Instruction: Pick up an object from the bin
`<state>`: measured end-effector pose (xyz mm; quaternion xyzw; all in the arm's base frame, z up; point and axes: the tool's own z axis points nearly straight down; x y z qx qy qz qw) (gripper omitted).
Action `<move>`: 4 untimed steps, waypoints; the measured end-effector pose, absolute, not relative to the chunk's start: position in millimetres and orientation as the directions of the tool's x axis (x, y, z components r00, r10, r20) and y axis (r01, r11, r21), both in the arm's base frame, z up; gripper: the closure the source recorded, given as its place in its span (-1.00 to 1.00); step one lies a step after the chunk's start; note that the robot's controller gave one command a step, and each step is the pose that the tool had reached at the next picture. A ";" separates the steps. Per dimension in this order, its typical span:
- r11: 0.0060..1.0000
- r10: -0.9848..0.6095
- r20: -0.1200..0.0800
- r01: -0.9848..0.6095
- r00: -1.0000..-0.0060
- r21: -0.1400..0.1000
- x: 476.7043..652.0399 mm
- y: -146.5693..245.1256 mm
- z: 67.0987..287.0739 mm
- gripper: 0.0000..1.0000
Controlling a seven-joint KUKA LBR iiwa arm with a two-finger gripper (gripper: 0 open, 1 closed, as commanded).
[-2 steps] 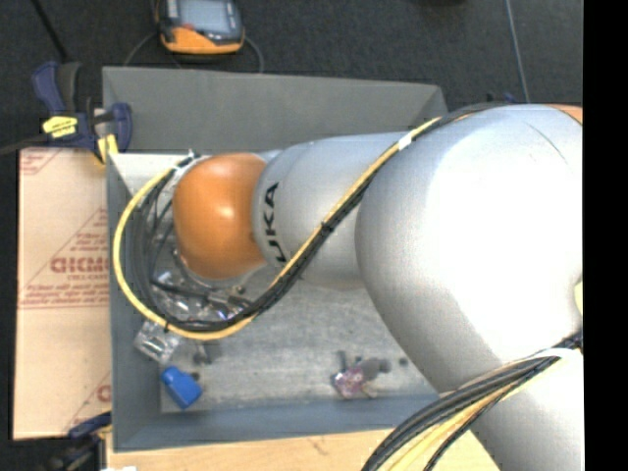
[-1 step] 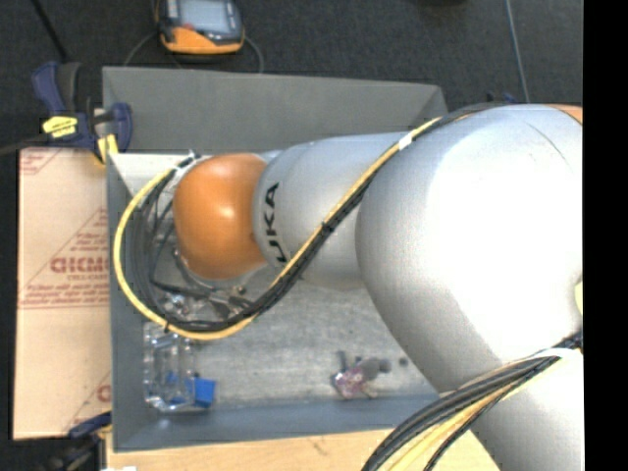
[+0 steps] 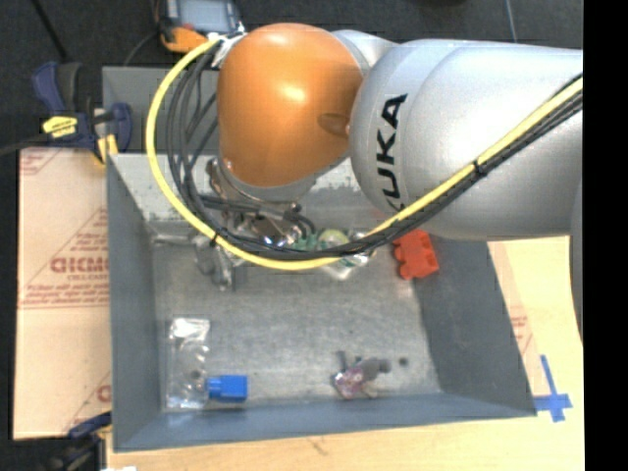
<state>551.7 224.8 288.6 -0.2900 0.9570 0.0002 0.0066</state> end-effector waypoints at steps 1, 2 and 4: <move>0.831 -0.556 -0.005 -0.556 -0.831 -0.002 550.5 224.5 283.4 -1.00; 0.803 -0.596 -0.007 -0.596 -0.803 -0.003 575.5 218.9 293.2 -1.00; 0.719 -0.695 -0.001 -0.695 -0.719 0.001 484.4 172.9 96.5 -1.00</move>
Offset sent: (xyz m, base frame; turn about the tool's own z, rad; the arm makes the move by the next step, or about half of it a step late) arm 0.0000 0.0000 0.0000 0.0000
